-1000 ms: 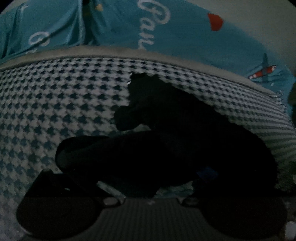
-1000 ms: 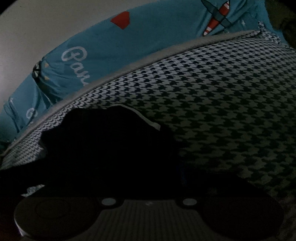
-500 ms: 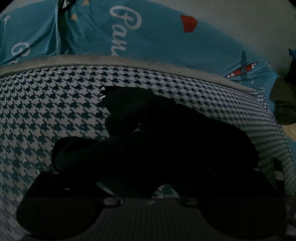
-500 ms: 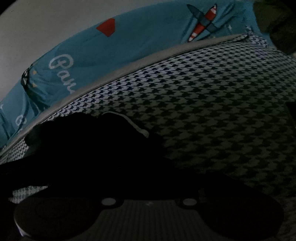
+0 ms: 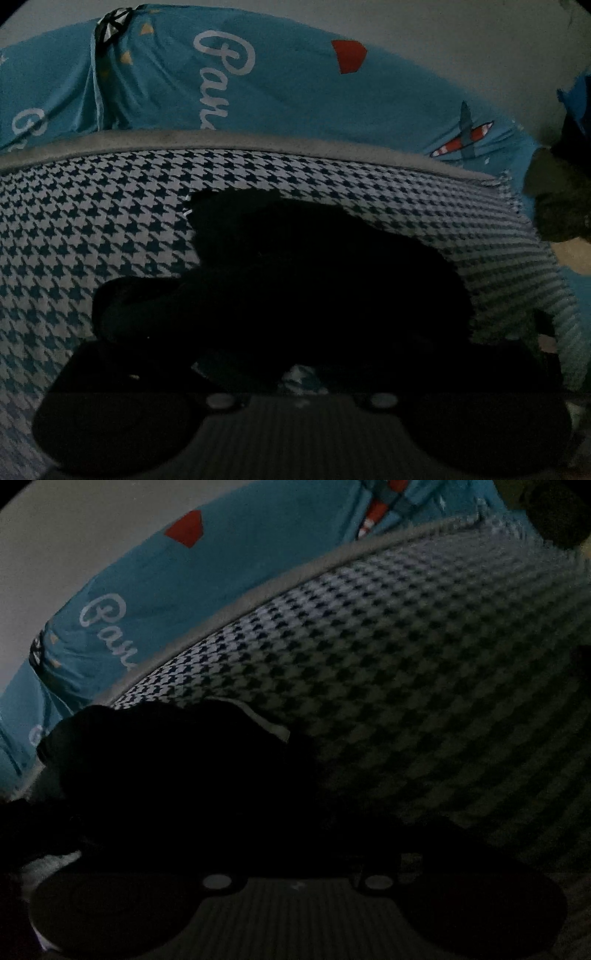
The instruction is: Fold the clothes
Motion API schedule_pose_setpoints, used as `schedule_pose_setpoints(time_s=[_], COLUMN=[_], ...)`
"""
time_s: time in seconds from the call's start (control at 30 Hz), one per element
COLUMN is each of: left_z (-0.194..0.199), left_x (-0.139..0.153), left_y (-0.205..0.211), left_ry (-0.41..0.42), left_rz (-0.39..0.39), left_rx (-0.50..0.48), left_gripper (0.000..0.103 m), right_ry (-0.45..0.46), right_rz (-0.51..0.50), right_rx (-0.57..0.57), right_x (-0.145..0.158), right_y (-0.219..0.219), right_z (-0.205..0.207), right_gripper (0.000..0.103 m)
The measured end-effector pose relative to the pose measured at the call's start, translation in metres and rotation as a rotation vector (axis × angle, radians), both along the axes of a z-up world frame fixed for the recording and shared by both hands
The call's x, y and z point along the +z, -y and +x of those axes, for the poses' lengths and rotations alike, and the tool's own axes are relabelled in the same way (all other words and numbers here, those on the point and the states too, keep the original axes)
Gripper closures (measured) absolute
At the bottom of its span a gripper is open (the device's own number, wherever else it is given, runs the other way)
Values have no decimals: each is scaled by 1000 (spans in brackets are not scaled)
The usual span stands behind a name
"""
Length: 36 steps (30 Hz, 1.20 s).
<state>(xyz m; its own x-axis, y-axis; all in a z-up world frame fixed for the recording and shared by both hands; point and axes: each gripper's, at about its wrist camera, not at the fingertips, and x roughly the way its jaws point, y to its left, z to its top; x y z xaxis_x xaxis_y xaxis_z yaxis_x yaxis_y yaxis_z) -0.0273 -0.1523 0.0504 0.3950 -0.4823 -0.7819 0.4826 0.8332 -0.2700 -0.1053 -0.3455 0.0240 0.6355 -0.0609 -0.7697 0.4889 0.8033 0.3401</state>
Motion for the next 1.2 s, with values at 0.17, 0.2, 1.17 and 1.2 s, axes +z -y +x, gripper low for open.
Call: schedule_pose_setpoints(time_s=[0.17, 0.2, 1.17, 1.2], left_z=[-2, -1, -9, -12], left_x=[5, 5, 26, 28], left_y=[-11, -15, -159, -163], left_ry=[20, 18, -7, -7], left_rz=[8, 6, 10, 9], left_rx=[16, 21, 238, 242], left_gripper=[0, 0, 0, 0], right_ry=[14, 17, 115, 125], right_rz=[-12, -5, 202, 197], right_rx=[83, 97, 671, 704], right_x=[-1, -2, -5, -2], right_y=[-16, -18, -142, -148], right_z=[9, 11, 32, 31], right_gripper=[58, 58, 65, 64])
